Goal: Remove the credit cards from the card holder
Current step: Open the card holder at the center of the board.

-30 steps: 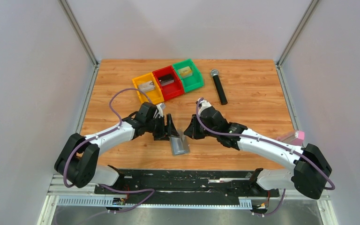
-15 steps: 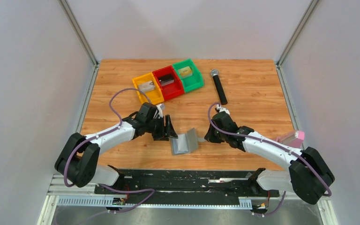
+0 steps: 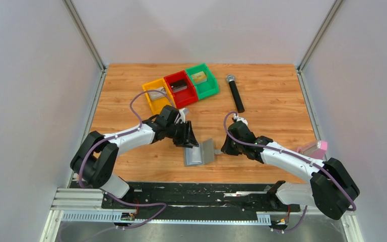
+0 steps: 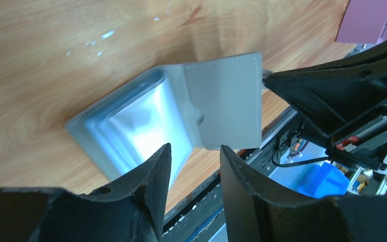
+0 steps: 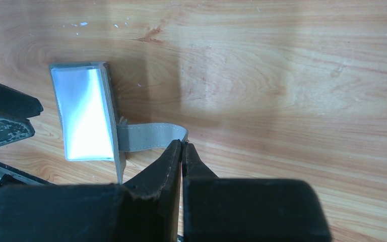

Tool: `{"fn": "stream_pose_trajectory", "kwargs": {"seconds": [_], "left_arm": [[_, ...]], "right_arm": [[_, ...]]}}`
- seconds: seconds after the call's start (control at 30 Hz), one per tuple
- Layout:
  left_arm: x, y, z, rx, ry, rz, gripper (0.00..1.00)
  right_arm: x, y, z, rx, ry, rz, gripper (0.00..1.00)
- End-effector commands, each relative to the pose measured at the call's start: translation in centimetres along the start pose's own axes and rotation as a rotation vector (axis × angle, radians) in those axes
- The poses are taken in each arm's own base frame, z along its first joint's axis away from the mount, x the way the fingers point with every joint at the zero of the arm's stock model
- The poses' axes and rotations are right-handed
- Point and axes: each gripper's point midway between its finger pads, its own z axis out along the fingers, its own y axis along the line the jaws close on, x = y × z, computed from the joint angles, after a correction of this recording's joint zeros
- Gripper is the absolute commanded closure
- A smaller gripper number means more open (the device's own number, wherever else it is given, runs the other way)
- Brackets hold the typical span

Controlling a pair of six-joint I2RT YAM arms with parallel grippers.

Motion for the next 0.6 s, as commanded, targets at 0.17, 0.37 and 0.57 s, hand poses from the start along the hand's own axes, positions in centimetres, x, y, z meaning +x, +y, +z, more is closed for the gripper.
{"fn": "stream_pose_trajectory", "kwargs": {"seconds": [0.17,0.37,0.57], "left_arm": [[-0.8,-1.2,1.5,-0.021,0.003,0.075,0.48],[-0.8,0.0,0.6,-0.094,-0.03,0.077,0.41],[0.1,0.7,0.9,-0.118,-0.013,0.072,0.38]], "right_arm": [[-0.3,-1.0,-0.4,0.043,-0.017,0.034,0.96],[0.1,-1.1,-0.3,0.045,-0.007,0.037,0.97],[-0.1,-0.8,-0.3,0.031,-0.008,0.036,0.97]]}}
